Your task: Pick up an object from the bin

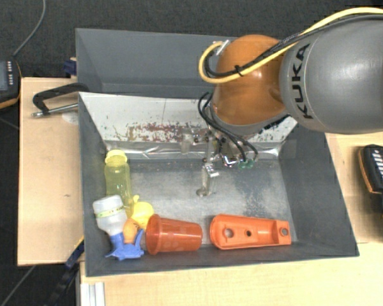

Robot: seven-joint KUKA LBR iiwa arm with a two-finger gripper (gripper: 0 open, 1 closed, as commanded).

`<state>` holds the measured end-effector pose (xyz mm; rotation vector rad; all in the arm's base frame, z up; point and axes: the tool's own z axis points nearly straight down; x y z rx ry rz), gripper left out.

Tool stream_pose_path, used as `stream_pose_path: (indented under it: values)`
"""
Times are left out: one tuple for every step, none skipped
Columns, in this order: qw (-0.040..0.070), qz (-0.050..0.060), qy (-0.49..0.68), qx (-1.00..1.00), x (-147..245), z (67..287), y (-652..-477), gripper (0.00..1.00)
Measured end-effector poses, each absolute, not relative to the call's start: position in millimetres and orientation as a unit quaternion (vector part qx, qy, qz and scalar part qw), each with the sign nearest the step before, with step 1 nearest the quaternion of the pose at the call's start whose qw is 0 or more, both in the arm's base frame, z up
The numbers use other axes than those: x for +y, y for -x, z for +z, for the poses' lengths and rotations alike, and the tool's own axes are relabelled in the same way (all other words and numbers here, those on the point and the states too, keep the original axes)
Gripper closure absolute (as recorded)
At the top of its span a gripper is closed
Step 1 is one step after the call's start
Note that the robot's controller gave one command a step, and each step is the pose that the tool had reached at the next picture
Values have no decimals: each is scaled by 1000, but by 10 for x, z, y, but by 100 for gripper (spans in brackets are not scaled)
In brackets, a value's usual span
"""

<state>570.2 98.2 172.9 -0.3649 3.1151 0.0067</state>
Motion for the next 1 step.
stream_pose_path:
  values:
    - [-2, -2, 82, 997, 801, 1543, -5633, 0]
